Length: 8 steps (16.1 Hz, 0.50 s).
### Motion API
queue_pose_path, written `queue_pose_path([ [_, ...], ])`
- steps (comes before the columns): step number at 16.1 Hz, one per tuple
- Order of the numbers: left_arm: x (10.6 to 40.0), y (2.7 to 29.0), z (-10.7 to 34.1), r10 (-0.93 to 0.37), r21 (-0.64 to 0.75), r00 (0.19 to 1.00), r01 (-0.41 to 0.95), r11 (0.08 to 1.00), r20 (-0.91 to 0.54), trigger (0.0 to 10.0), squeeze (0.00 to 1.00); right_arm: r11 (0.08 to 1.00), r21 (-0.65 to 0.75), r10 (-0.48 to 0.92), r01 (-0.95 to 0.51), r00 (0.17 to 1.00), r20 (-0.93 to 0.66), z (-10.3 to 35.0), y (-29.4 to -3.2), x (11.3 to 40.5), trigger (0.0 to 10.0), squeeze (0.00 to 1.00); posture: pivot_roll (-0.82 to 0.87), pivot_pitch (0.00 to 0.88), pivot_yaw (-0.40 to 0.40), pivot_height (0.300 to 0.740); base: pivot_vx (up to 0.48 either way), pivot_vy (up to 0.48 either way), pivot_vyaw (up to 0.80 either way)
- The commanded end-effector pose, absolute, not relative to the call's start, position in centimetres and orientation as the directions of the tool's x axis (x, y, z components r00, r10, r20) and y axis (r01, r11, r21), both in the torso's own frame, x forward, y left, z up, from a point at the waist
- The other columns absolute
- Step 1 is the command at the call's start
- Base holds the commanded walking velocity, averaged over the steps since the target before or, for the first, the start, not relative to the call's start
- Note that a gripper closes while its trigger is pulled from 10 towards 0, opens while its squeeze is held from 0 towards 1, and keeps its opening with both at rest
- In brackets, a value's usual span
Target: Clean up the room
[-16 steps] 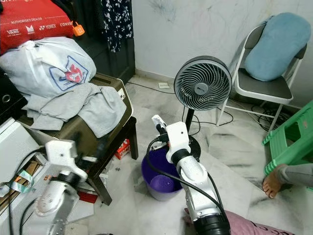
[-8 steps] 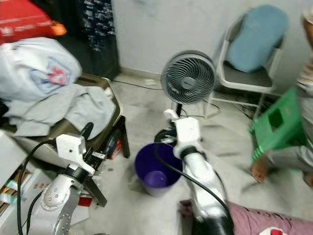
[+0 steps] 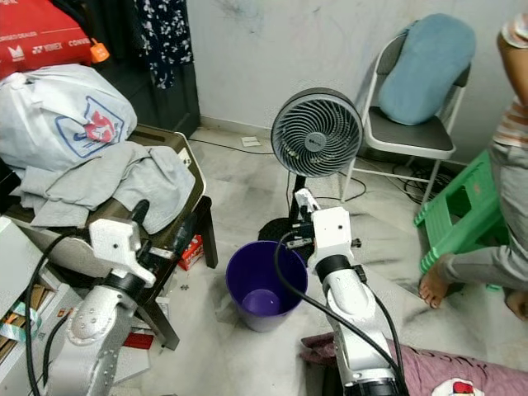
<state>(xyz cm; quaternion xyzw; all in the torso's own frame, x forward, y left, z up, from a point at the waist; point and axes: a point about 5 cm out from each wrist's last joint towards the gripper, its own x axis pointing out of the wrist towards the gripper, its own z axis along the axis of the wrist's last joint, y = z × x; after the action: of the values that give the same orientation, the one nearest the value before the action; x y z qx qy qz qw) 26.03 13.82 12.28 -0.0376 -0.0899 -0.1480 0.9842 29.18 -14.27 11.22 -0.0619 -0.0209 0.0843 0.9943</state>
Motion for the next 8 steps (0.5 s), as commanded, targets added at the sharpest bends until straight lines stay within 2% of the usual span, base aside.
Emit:
queue_pose_path([
  [1, 25.8, 13.76, 12.34, -0.316, -0.052, 0.93, 0.331, 0.942, 0.189, 10.0, 0.0, 0.977, -0.136, 0.169, -0.165, 0.985, 0.023, 10.97, -14.37, 28.99, 10.0, 0.0, 0.02, 0.053, -0.034, 0.74, 0.0, 0.0, 0.0],
  [3, 25.7, 13.86, 12.29, -0.318, -0.025, 0.931, 0.328, 0.945, 0.18, 10.0, 0.0, 0.98, -0.124, 0.157, -0.156, 0.988, 0.001, 10.63, -14.5, 29.19, 10.0, 0.0, 0.02, 0.053, -0.034, 0.74, 0.0, 0.0, 0.0],
  [6, 26.25, 13.99, 11.83, -0.255, -0.037, 0.957, 0.262, 0.964, 0.135, 10.0, 0.0, 0.98, -0.119, 0.163, -0.161, 0.987, 0.008, 10.91, -14.18, 29.6, 10.0, 0.0, 0.03, 0.062, -0.038, 0.74, 0.0, 0.0, -0.8],
  [8, 26.15, 13.76, 11.86, -0.281, -0.039, 0.948, 0.289, 0.956, 0.149, 10.0, 0.0, 0.976, -0.122, 0.184, -0.18, 0.983, 0.024, 11.28, -13.74, 29.88, 10.0, 0.0, 0.03, 0.064, -0.039, 0.74, 0.0, 0.0, 0.0],
])
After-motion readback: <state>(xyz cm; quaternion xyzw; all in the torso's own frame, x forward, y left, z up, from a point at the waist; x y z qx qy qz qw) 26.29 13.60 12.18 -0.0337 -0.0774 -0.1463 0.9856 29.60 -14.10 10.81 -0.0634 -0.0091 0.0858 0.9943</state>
